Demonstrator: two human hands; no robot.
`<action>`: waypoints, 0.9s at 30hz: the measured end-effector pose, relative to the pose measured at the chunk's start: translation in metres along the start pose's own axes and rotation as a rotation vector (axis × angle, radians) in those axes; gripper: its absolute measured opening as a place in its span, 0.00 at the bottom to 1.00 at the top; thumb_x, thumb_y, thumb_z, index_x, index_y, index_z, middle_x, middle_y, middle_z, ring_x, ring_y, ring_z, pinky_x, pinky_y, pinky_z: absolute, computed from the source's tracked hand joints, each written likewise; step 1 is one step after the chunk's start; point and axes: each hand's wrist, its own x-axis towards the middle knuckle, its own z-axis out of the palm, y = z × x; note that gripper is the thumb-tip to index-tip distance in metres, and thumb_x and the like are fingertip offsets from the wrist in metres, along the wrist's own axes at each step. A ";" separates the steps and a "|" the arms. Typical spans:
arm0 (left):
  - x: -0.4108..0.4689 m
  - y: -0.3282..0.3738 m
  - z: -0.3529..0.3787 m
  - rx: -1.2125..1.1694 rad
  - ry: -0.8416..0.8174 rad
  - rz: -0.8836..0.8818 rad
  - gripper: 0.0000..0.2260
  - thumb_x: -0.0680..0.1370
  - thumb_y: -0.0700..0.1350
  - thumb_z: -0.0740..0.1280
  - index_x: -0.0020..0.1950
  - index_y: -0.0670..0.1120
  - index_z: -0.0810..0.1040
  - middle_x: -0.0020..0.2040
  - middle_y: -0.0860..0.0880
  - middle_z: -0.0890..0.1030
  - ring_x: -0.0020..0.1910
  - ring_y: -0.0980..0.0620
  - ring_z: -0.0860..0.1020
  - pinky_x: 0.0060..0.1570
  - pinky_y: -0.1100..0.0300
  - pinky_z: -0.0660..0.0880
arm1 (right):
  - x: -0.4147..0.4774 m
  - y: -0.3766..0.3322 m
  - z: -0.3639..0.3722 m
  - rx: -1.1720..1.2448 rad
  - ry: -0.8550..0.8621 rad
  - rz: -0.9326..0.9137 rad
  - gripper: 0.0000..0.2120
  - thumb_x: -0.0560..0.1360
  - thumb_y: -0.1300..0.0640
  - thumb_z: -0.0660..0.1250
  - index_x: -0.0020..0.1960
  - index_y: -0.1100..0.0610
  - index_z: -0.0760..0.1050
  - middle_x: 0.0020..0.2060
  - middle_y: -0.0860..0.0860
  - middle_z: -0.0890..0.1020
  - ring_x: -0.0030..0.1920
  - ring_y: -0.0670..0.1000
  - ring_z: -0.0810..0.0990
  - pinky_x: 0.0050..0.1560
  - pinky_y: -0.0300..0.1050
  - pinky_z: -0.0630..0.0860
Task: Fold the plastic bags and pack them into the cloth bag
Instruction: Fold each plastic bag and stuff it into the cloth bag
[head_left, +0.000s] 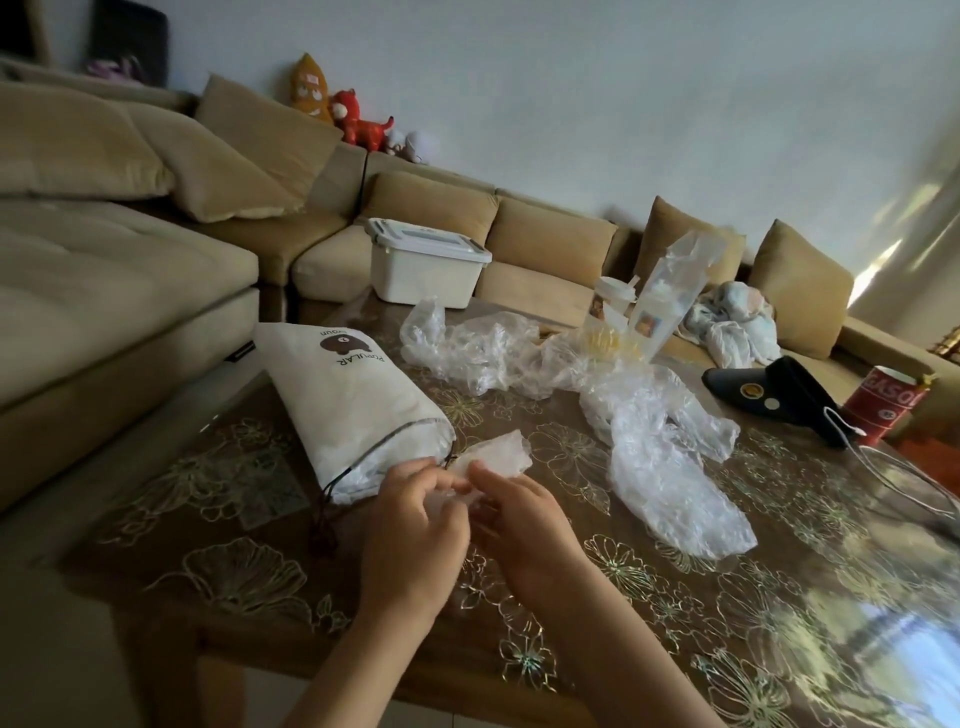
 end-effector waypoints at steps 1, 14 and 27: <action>0.000 -0.004 -0.002 0.106 0.034 0.068 0.07 0.75 0.40 0.62 0.43 0.46 0.80 0.57 0.52 0.74 0.59 0.56 0.71 0.56 0.64 0.68 | 0.003 0.000 -0.001 -0.008 0.022 0.000 0.06 0.76 0.60 0.66 0.43 0.62 0.74 0.32 0.55 0.78 0.29 0.49 0.78 0.29 0.40 0.75; 0.028 -0.042 -0.021 0.727 0.026 0.151 0.27 0.66 0.31 0.71 0.66 0.39 0.73 0.74 0.38 0.61 0.73 0.37 0.60 0.65 0.34 0.59 | 0.031 0.011 0.006 -0.371 -0.032 -0.051 0.11 0.73 0.63 0.70 0.34 0.58 0.71 0.27 0.51 0.72 0.25 0.47 0.68 0.25 0.37 0.65; 0.023 -0.042 -0.014 0.509 0.079 0.259 0.18 0.70 0.29 0.61 0.59 0.34 0.78 0.62 0.37 0.76 0.58 0.36 0.77 0.54 0.39 0.72 | 0.073 0.017 0.068 -0.082 0.228 0.080 0.10 0.72 0.68 0.66 0.33 0.62 0.71 0.21 0.50 0.75 0.28 0.48 0.76 0.26 0.38 0.71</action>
